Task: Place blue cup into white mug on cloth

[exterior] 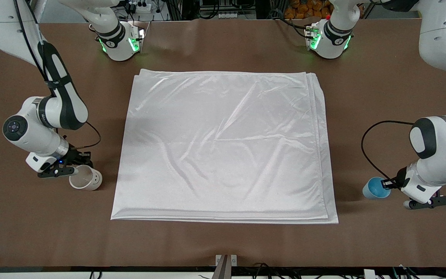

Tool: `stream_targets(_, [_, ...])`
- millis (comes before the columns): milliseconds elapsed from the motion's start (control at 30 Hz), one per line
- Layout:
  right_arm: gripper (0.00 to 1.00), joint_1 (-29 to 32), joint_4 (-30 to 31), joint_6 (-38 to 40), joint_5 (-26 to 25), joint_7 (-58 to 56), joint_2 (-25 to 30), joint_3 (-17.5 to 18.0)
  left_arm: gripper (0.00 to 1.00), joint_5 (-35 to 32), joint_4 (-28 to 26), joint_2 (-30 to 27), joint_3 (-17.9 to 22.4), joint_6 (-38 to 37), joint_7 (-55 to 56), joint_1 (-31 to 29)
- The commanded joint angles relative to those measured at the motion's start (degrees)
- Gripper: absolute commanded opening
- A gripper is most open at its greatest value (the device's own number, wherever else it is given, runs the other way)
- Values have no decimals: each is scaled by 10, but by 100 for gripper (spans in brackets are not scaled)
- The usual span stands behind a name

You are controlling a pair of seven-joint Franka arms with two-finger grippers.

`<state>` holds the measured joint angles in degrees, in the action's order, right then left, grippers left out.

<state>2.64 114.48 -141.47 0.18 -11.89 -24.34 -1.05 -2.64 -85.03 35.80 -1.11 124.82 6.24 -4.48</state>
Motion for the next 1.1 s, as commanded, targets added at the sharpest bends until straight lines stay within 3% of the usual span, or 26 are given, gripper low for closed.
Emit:
stream_targets(0, [0,-19,-25,64,8,12,27,2,0,6,-9,-18,-16,-2,49,3])
stream_targets(200, [0,-61,-68,129,9,76,40,3,0,6,-9,-27,-42,-5,104,4])
stream_targets(533, [0,-170,-91,150,9,236,56,3,0,4,-9,-32,-87,-6,178,12])
stream_targets(1067, [0,-363,-166,146,6,450,7,2,0,-2,-9,-32,-88,-6,354,115])
